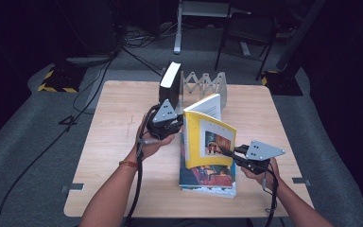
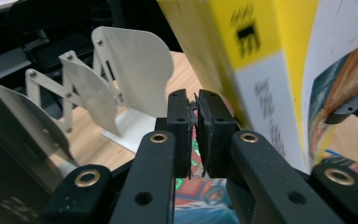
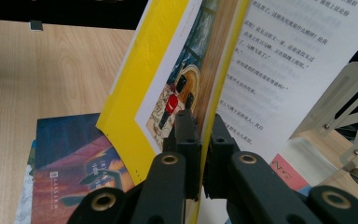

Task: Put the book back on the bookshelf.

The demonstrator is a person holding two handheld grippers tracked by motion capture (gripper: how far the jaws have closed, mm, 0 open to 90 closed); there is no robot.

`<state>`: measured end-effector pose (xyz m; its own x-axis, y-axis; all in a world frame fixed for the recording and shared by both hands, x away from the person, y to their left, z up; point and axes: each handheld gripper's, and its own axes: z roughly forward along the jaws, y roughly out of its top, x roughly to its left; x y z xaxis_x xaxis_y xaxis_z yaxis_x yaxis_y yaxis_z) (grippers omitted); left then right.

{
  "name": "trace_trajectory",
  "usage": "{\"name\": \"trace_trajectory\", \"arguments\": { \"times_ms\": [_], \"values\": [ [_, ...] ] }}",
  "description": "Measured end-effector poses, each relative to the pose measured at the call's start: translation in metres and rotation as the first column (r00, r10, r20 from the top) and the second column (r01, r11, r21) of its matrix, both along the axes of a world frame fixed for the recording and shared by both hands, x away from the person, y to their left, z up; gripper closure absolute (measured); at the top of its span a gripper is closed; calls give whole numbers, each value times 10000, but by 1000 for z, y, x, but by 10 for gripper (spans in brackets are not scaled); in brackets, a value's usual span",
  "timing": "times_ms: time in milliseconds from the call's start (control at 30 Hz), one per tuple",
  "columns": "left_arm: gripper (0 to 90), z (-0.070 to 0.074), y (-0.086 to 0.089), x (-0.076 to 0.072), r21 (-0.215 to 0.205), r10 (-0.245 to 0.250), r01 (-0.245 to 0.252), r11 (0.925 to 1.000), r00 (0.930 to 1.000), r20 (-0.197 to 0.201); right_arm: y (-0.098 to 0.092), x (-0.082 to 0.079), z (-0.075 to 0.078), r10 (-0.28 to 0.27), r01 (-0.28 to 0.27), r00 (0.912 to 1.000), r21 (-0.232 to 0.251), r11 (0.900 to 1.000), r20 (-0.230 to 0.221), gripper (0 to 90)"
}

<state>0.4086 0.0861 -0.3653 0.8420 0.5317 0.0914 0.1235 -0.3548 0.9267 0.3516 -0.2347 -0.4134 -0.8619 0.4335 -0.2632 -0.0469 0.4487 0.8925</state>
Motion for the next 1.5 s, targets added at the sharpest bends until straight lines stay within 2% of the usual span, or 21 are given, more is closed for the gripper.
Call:
{"name": "trace_trajectory", "arguments": {
  "times_ms": [133,200,367,433,467,533,567,600,633,767,833,900,967,1000,1033,1100,1133,1200,1300,1400,1500],
  "values": [
    [746,-13,-3,-9,97,37,-35,9999,9998,-197,-3,-6,-4,14,-11,9998,-102,9999,213,868],
    [675,-15,-3,-10,201,121,-117,9997,9998,-182,-3,-7,-4,20,-18,9998,-83,10000,183,868],
    [583,-33,6,-24,485,422,-401,9980,9981,-438,-5,-9,-6,33,-33,9999,3,10000,159,869],
    [576,-41,9,-29,553,334,-299,9980,9975,-629,-5,-9,-6,26,-27,9999,21,10000,161,869],
    [568,-48,11,-34,802,408,-354,9962,9969,-667,-5,-9,-6,8,-8,9999,24,10000,140,869],
    [536,-59,13,-39,1018,173,-74,9948,9952,-963,-5,-10,-6,8,-7,9998,-49,10000,212,869],
    [536,-63,12,-41,1188,84,38,9929,9947,-1026,-5,-10,-6,8,-7,9998,-49,10000,212,869],
    [526,-68,11,-45,1639,105,58,9865,9951,-982,-5,-10,-6,-5,6,9997,-48,10000,224,869],
    [513,-71,10,-48,1742,8,190,9845,9936,-1127,-5,-11,-7,-10,11,9997,-45,10000,229,869],
    [444,-83,10,-57,1886,-337,640,9800,9866,-1596,-5,-13,-7,-42,43,9998,-65,10000,201,869],
    [417,-89,7,-64,2122,-435,817,9738,9829,-1787,-5,-13,-7,-35,37,9997,-87,10000,241,869],
    [362,-91,5,-66,2160,-544,950,9718,9809,-1865,-5,-14,-8,-15,18,9996,-97,10000,283,869],
    [337,-95,-4,-71,2408,-594,1049,9649,9802,-1887,-6,-14,-8,4,0,9995,-132,9999,304,869],
    [310,-95,-8,-72,2312,-663,1114,9665,9787,-1944,-6,-15,-8,25,-21,9996,-127,9999,293,869],
    [308,-96,-12,-73,2282,-628,1072,9677,9790,-1937,-6,-15,-8,20,-17,9996,-111,9999,290,869],
    [317,-97,-21,-74,2577,-435,894,9621,9830,-1785,-6,-18,-9,43,-40,9997,-126,9999,259,869],
    [317,-98,-26,-75,2357,-537,983,9668,9806,-1884,-6,-18,-9,43,-40,9997,-126,9999,259,869],
    [365,-99,-33,-76,2359,-623,1043,9662,9818,-1792,-7,-20,-10,74,-71,9997,-141,9999,238,868],
    [402,-97,-40,-74,2415,-380,782,9672,9852,-1671,-8,-21,-10,109,-104,9996,-199,9997,248,868],
    [457,-92,-42,-69,1867,-440,760,9795,9845,-1699,-10,-20,-11,176,-173,9997,-187,9997,182,866],
    [492,-86,-41,-68,1571,-563,795,9844,9875,-1470,-11,-20,-11,240,-238,9996,-180,9996,116,862]
  ]
}}
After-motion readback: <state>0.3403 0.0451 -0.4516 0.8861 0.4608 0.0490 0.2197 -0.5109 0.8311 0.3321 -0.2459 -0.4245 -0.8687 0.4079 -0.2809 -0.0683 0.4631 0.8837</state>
